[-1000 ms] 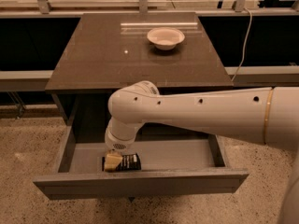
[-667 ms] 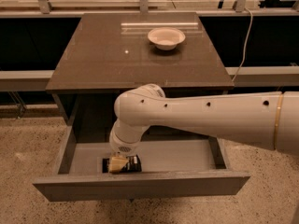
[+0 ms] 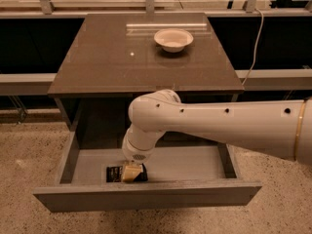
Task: Pick rxbar chocolate from top drawer and place on counter
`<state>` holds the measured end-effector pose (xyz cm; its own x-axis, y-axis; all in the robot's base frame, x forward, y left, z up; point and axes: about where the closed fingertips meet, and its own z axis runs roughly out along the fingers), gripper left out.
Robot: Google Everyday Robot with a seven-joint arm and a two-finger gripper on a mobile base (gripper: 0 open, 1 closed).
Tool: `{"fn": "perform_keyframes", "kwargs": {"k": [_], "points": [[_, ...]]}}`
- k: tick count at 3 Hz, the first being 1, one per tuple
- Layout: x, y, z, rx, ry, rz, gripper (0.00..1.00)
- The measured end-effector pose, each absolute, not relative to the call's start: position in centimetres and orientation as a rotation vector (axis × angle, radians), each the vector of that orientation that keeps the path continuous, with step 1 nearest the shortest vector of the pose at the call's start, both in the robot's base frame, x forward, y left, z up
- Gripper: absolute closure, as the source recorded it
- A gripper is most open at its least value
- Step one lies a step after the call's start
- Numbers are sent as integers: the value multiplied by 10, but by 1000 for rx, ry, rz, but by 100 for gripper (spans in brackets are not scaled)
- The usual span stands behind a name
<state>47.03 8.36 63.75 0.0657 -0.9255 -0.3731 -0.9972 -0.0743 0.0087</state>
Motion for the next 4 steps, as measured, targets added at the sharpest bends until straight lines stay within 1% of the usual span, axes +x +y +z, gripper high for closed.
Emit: {"fn": "perform_keyframes", "kwargs": {"k": [2, 3, 4], "points": [[472, 61, 621, -2095, 1959, 453, 19], [470, 60, 617, -2103, 1955, 462, 19], [469, 60, 611, -2133, 1945, 464, 24]]}}
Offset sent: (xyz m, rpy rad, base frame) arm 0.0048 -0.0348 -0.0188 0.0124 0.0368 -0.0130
